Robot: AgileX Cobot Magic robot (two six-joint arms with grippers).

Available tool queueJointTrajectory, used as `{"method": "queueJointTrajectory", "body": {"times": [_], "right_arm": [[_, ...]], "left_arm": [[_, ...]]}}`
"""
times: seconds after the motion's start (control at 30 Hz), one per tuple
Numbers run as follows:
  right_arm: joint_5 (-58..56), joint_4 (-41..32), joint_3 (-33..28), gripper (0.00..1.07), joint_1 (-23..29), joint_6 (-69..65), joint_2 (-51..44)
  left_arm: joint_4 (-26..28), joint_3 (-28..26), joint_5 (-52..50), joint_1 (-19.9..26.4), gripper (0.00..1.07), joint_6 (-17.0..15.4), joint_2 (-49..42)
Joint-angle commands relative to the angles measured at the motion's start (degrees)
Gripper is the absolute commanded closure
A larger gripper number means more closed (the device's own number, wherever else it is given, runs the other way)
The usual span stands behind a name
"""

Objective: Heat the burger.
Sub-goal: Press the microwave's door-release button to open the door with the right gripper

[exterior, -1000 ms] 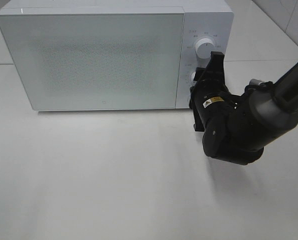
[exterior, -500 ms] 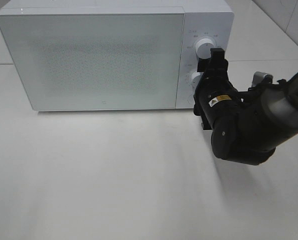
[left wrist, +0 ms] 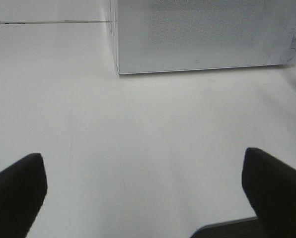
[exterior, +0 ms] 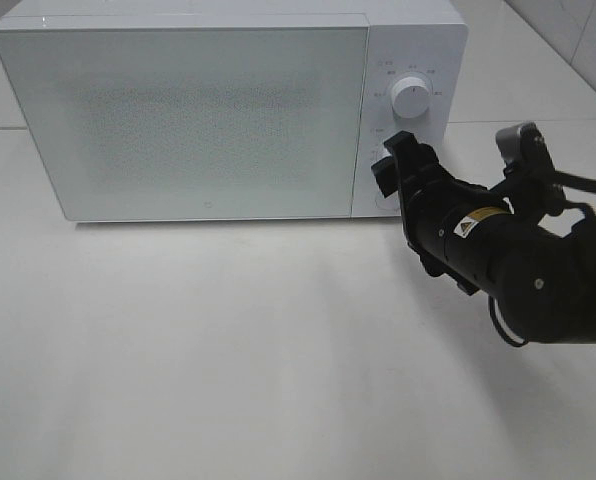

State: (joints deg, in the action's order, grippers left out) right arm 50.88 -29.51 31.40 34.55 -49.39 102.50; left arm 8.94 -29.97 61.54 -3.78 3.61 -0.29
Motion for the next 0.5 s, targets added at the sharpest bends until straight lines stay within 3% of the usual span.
{"method": "queueJointTrajectory", "body": {"times": [0.03, 0.3, 0.37, 0.5], "right_arm": [[-6.8, 0.9, -0.2, 0.32, -0.4, 9.2, -4.0], [-26.9, 1.0, -0.1, 0.32, -5.6, 32.8, -14.0], [-37.4, 1.0, 1.0, 0.32, -8.3, 42.1, -16.9], [-47.8, 1.1, 3.0, 0.32, -11.1, 49.4, -19.3]], "left_arm": [[0.5, 0.2, -0.6, 0.2, 0.06, -0.1, -1.0], [0.5, 0.2, -0.6, 0.2, 0.06, -0.1, -1.0], [0.5, 0.2, -0.6, 0.2, 0.06, -0.1, -1.0], [0.5, 0.2, -0.6, 0.2, 0.06, -0.1, -1.0]]}}
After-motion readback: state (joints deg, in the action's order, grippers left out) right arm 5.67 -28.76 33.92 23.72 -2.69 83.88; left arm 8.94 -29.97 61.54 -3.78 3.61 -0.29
